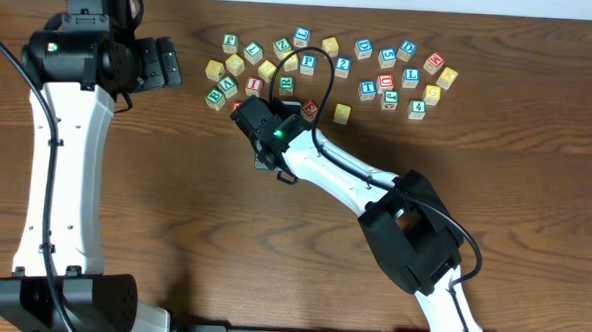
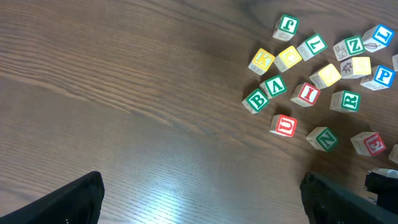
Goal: Spell out AI2
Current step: 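Carry the red A block forward and lower it onto the table, then open the right gripper and lift it away from the A block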
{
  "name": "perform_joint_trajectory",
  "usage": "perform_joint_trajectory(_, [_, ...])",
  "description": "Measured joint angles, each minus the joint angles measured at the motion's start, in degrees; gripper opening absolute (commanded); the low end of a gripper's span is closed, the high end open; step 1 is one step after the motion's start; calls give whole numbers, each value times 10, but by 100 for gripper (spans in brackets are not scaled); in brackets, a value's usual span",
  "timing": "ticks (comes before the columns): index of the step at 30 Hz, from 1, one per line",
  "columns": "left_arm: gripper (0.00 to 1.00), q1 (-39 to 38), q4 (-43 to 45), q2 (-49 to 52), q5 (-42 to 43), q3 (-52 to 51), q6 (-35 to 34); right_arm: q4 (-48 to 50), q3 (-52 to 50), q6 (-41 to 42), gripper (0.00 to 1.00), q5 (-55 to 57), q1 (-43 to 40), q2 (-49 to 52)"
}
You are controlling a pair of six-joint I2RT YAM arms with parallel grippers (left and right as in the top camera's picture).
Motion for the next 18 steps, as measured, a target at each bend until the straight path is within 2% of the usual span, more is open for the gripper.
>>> perform_joint_trajectory(12, [100, 0, -2, 0, 0, 0, 0, -38, 7, -2, 43, -6, -2, 0])
perform_joint_trajectory(18, [100, 0, -2, 0, 0, 0, 0, -61, 31, -35, 50, -20, -16, -20])
